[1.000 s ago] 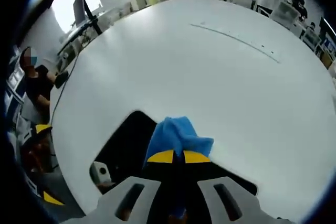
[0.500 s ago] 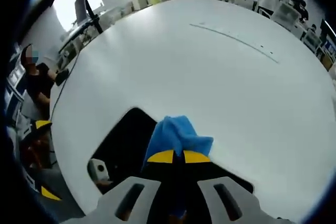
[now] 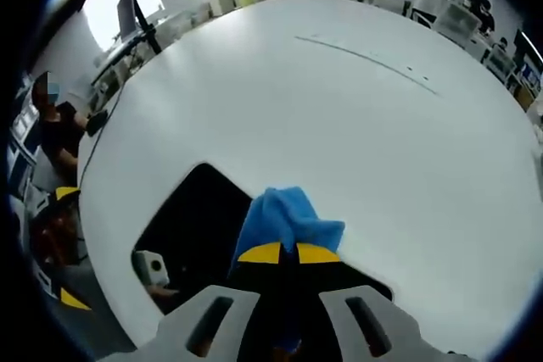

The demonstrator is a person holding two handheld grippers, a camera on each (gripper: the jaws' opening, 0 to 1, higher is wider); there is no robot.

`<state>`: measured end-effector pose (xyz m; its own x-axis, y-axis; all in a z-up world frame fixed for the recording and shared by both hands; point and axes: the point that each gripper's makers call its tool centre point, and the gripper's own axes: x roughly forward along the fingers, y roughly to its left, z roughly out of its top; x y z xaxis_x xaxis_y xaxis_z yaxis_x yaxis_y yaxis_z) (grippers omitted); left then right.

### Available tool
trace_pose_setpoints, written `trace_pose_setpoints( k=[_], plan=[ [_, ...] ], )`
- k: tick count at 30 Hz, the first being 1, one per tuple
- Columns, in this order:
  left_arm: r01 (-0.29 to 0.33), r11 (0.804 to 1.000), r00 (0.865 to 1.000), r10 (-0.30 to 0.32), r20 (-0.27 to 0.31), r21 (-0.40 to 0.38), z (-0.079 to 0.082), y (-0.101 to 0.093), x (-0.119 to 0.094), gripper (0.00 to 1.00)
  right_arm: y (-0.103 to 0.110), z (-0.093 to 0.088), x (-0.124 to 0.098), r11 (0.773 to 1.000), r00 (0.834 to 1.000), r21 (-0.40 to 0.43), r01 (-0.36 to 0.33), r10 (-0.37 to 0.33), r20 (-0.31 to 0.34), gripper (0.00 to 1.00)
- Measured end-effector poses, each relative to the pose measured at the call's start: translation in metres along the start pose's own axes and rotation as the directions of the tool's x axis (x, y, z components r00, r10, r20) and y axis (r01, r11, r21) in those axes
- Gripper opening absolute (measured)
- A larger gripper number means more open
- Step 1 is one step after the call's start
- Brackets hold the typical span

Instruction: Wipe the mirror surface with the cleaning cloth until all visible marks leave the cleaned area.

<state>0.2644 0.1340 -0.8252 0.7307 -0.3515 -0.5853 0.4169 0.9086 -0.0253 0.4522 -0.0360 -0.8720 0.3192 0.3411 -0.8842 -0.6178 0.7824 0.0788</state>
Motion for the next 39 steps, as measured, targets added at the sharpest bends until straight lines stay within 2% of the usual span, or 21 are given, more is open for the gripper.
trace_pose_setpoints(
  k=[4,8,14,24,28,30,34,39],
  plan=[
    [0.001,1.0,1.0,-0.001,-0.001,0.003,0.0,0.0,0.0,0.99,-0.006,-0.003,-0.001,1.0,1.0,0.001,0.007,-0.007,-0.001,0.0],
    [0.002,1.0,1.0,-0.002,-0.001,0.004,0.0,0.0,0.0,0.99,-0.004,-0.01,-0.01,1.0,1.0,0.007,0.015,-0.015,-0.002,0.0],
    [0.001,1.0,1.0,-0.001,0.0,0.006,0.001,0.0,0.0,0.99,-0.018,-0.013,-0.009,1.0,1.0,0.01,0.029,-0.029,-0.008,0.0],
    [-0.003,1.0,1.0,0.002,0.002,0.005,0.001,0.0,0.0,0.99,-0.023,-0.014,-0.007,0.999,0.999,0.0,0.048,-0.048,-0.001,0.0],
    [-0.002,1.0,1.0,0.002,0.001,0.008,0.001,0.0,0.0,0.99,-0.019,-0.015,-0.009,0.998,0.998,-0.013,0.062,-0.062,0.004,0.0],
    [-0.002,1.0,1.0,0.002,0.001,0.011,0.001,0.0,0.0,0.99,-0.01,-0.022,-0.015,0.997,0.997,-0.019,0.073,-0.073,0.01,0.0],
    [0.0,1.0,1.0,0.0,0.003,0.015,0.002,-0.001,0.0,0.99,-0.011,-0.023,-0.017,0.996,0.996,0.015,0.083,-0.083,0.015,0.0],
    [0.0,1.0,1.0,0.0,0.005,0.018,0.003,-0.001,-0.001,0.99,-0.01,-0.025,-0.014,0.995,0.995,0.019,0.099,-0.099,0.02,0.0]
  ],
)
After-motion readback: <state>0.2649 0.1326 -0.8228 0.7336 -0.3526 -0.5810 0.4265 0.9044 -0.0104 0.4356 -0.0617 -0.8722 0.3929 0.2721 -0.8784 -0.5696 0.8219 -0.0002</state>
